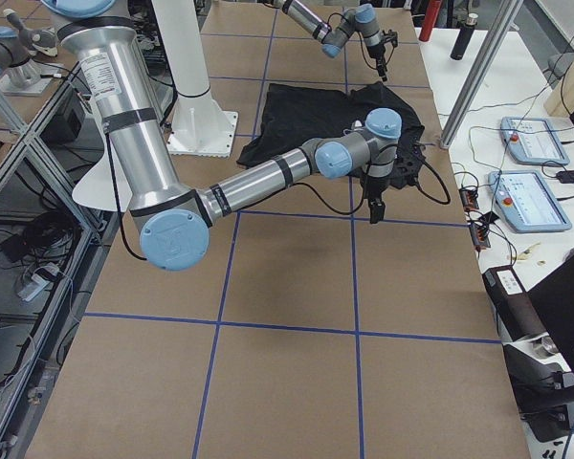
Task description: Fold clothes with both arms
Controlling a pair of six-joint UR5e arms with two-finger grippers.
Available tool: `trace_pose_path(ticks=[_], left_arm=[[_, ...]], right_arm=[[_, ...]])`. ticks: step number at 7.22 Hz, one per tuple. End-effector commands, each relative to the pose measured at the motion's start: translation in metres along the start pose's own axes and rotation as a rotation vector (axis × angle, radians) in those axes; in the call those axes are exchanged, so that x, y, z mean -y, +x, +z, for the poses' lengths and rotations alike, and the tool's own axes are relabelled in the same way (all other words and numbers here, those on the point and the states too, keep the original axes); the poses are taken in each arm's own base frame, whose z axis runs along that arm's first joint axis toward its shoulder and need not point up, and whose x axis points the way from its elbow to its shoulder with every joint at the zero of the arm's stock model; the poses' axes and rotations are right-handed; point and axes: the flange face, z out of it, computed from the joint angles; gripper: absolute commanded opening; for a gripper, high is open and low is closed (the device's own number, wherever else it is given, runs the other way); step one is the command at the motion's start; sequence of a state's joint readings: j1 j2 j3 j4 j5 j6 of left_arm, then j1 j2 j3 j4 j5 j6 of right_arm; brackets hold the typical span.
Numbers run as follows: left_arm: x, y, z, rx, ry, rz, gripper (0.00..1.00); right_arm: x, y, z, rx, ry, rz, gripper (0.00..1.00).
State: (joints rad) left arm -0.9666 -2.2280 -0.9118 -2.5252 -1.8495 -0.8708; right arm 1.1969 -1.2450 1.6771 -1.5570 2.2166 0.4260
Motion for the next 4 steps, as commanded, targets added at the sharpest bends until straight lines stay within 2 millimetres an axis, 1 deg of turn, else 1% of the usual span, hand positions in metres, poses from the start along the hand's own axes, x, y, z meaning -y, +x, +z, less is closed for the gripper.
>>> trace_pose_path(ticks=[1,3,4], left_arm=[[-0.0054,0.0045,0.0030,-0.005,-0.008,0.003,0.78],[-0.0106,0.0086,0.0061,-0.008,-0.016,0.008,0.78],[-0.0114,0.0076,0.0064,-0.007,-0.017,0.008,0.75]], right_arm=[[0.0010,-0.0002,0.0007,0.000,-0.001,0.001,0.99],[0.0008,-0.0009,0.0013,0.000,-0.002,0.000,0.99],[0.0008,-0.0009,0.0013,0.000,-0.002,0.000,0.99]])
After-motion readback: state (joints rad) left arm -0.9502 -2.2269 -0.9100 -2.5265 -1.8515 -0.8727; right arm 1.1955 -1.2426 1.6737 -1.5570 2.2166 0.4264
